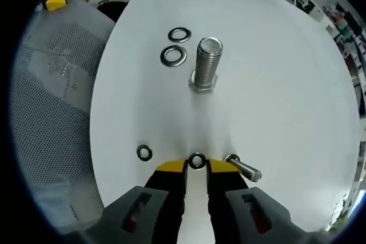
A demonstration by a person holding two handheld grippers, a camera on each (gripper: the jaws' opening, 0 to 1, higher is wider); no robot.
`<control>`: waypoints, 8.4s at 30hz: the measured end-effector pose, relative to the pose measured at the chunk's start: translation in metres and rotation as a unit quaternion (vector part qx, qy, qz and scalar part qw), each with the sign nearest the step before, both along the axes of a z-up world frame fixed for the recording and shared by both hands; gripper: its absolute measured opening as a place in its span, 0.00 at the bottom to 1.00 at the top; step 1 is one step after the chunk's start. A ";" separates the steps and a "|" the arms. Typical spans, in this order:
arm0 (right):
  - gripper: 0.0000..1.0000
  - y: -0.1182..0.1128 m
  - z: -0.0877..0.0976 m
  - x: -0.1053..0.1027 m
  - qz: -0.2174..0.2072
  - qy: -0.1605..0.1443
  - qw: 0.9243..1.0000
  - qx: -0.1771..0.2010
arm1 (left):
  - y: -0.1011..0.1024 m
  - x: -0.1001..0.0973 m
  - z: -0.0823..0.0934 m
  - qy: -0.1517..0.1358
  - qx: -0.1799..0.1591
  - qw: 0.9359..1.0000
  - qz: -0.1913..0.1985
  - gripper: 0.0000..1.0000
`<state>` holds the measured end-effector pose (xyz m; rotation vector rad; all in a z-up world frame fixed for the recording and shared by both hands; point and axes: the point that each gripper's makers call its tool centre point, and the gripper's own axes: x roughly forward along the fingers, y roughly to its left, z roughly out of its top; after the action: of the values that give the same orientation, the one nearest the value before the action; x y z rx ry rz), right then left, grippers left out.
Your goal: Place the washer onto the threaded stud by aligning its center hole with the stud, sliding it down to the base, and recovering from edge contact or off-axis alignment until the washer reaches the visible bottom stop.
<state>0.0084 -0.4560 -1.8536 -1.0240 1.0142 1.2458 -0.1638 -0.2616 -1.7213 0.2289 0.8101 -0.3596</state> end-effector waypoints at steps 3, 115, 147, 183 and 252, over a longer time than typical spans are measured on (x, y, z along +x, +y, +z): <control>0.15 0.000 0.000 -0.001 0.007 -0.005 1.000 -0.001 | 0.000 0.000 0.000 0.000 0.000 1.000 0.000 0.08; 0.13 -0.010 0.021 0.042 -0.049 -0.026 0.998 0.004 | 0.001 0.000 -0.001 0.002 0.001 1.000 0.004 0.08; 0.30 -0.012 0.006 0.038 -0.073 0.004 0.997 0.018 | 0.001 0.000 0.000 0.001 -0.002 1.000 0.006 0.08; 0.28 -0.136 -0.001 -0.030 -0.162 0.029 0.984 -0.065 | -0.001 0.000 0.001 -0.003 -0.003 1.000 -0.009 0.08; 0.26 -0.133 -0.002 -0.033 -0.170 0.019 0.985 -0.035 | -0.001 0.000 0.001 -0.005 -0.002 1.000 -0.004 0.08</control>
<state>-0.0244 -0.5887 -1.8561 -0.8403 1.2136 0.9578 -0.1637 -0.2621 -1.7199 0.2312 0.7983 -0.3673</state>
